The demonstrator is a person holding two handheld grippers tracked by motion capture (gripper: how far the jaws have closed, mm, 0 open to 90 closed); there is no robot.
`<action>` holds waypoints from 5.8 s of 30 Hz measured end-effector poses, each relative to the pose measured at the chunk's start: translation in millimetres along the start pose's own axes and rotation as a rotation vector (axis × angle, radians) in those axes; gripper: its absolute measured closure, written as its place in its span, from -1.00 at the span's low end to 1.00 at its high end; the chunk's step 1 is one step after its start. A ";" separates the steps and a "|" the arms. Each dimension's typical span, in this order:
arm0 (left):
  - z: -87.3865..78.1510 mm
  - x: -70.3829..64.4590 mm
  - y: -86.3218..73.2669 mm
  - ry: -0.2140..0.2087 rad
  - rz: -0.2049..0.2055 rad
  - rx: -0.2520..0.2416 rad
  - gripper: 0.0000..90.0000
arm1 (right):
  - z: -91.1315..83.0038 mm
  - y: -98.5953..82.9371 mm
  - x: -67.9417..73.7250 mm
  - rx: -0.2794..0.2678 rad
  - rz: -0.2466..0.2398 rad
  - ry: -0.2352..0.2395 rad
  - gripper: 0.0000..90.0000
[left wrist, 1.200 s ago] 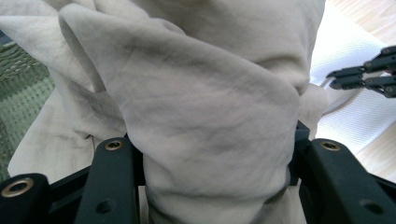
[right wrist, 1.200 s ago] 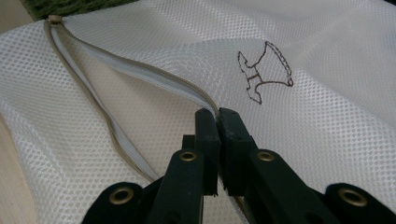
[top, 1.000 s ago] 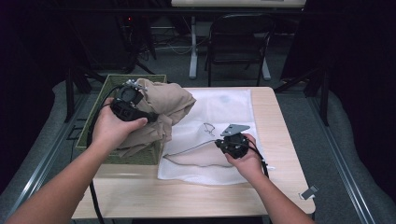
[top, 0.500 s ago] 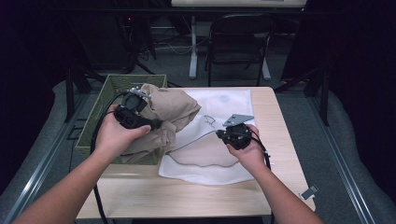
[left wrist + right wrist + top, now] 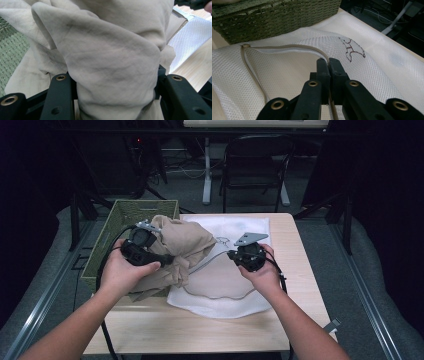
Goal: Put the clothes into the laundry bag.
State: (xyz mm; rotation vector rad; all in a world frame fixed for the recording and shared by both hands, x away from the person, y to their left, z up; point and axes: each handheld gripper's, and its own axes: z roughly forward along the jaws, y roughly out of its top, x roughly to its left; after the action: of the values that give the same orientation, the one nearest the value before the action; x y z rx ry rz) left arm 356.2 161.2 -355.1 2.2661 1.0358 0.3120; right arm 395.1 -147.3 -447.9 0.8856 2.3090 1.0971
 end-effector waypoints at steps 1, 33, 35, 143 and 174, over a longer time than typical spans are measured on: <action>-0.5 -0.4 -0.8 -0.002 0.001 -0.002 0.07 | -0.2 1.3 -0.1 -0.003 0.002 0.001 0.95; 12.1 -33.6 -30.5 -0.046 0.060 -0.020 0.07 | -4.4 22.5 -7.7 -0.013 0.025 -0.007 0.95; 12.0 -35.8 -32.9 -0.048 0.065 -0.021 0.07 | -3.9 23.0 -8.5 -0.017 0.030 -0.007 0.95; 144.4 -79.1 -59.6 -0.091 0.010 0.014 0.07 | -16.7 19.9 5.1 -0.067 -0.004 -0.003 0.95; 187.3 -80.2 -35.1 -0.050 -0.011 0.000 0.05 | -10.0 18.3 11.0 -0.075 0.016 0.047 0.95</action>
State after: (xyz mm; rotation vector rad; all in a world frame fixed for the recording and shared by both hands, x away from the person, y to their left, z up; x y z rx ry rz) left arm 365.4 36.6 -519.8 2.2562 1.0221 0.2490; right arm 387.9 -136.0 -428.6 0.8600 2.2854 1.2158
